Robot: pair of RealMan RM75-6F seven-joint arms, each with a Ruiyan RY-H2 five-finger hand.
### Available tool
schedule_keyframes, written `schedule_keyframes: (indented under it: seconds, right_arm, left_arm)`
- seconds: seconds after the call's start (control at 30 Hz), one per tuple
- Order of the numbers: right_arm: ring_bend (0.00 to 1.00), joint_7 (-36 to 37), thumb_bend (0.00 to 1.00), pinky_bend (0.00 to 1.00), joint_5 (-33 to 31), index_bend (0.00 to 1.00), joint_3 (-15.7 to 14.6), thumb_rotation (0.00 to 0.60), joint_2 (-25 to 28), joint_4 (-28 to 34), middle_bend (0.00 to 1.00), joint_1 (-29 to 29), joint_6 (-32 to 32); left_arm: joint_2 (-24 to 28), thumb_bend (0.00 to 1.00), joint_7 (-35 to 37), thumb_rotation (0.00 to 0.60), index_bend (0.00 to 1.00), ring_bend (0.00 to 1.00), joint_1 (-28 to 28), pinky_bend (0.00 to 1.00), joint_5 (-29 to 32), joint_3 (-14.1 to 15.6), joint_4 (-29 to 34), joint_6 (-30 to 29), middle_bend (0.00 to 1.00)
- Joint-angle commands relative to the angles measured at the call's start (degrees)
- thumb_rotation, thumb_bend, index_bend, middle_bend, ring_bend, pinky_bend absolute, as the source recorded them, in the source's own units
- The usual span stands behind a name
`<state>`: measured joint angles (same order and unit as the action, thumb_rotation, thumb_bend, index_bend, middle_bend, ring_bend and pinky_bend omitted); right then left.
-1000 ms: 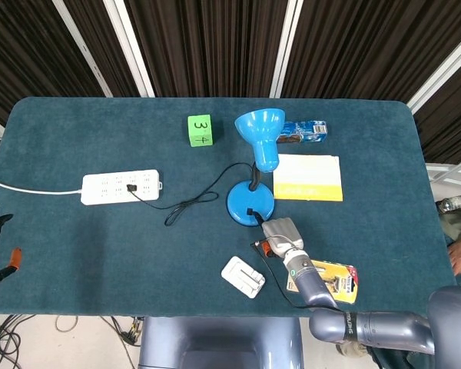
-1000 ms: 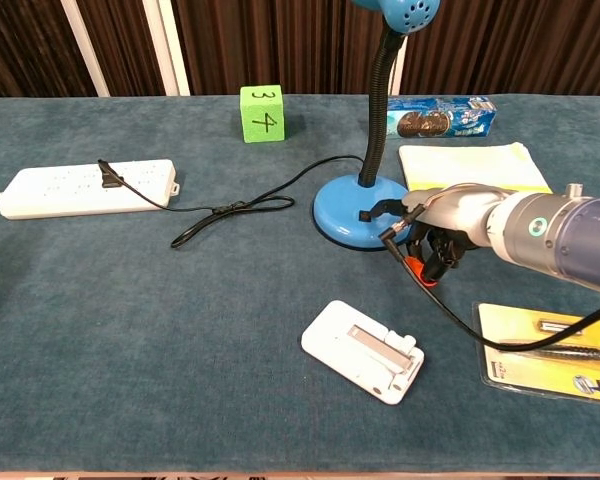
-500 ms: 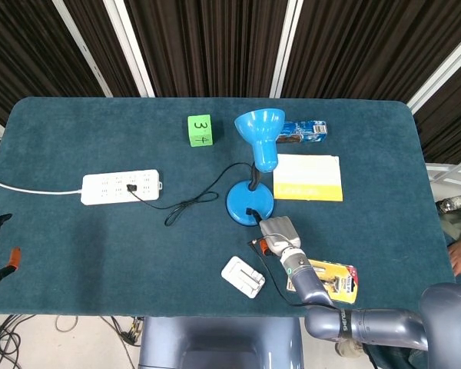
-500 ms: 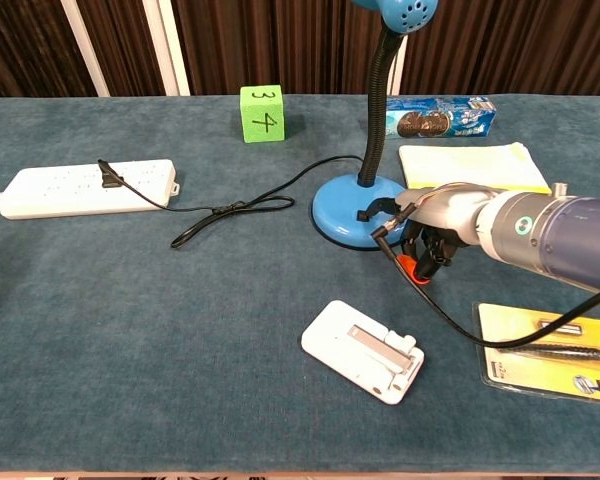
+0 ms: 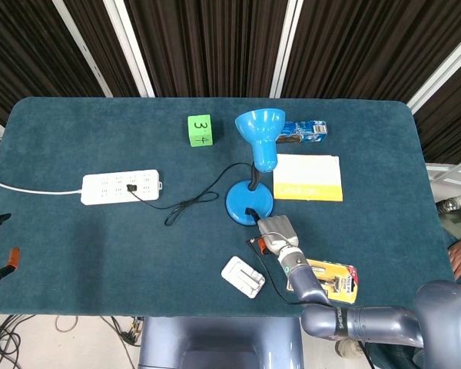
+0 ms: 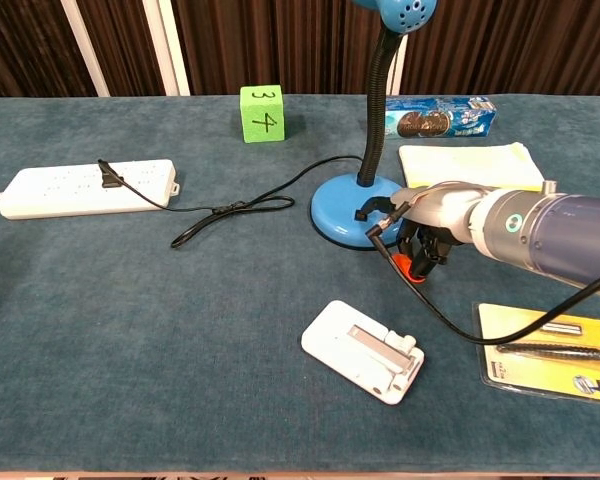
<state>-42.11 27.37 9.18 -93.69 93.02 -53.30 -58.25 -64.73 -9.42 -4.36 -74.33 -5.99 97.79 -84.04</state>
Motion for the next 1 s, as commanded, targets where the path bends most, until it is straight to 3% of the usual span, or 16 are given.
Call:
schedule_keyframes:
  seconds: [0.03, 1.0]
  right_arm:
    - [0.73, 0.1, 0.61, 1.0, -0.2, 0.0, 0.1, 0.6, -0.2, -0.3, 0.62, -0.2, 0.0]
    - [0.73, -0.4, 0.61, 1.0, 0.6, 0.0, -1.9, 0.6, -1.0, 0.7, 0.62, -0.8, -0.9]
  left_arm:
    - [0.0, 0.42, 0.0, 0.6, 0.17, 0.0, 0.0, 0.0, 0.1, 0.0, 0.0, 0.0, 0.02]
    - [-0.1, 0.42, -0.1, 0.6, 0.17, 0.0, 0.0, 0.0, 0.3, -0.1, 0.0, -0.1, 0.02]
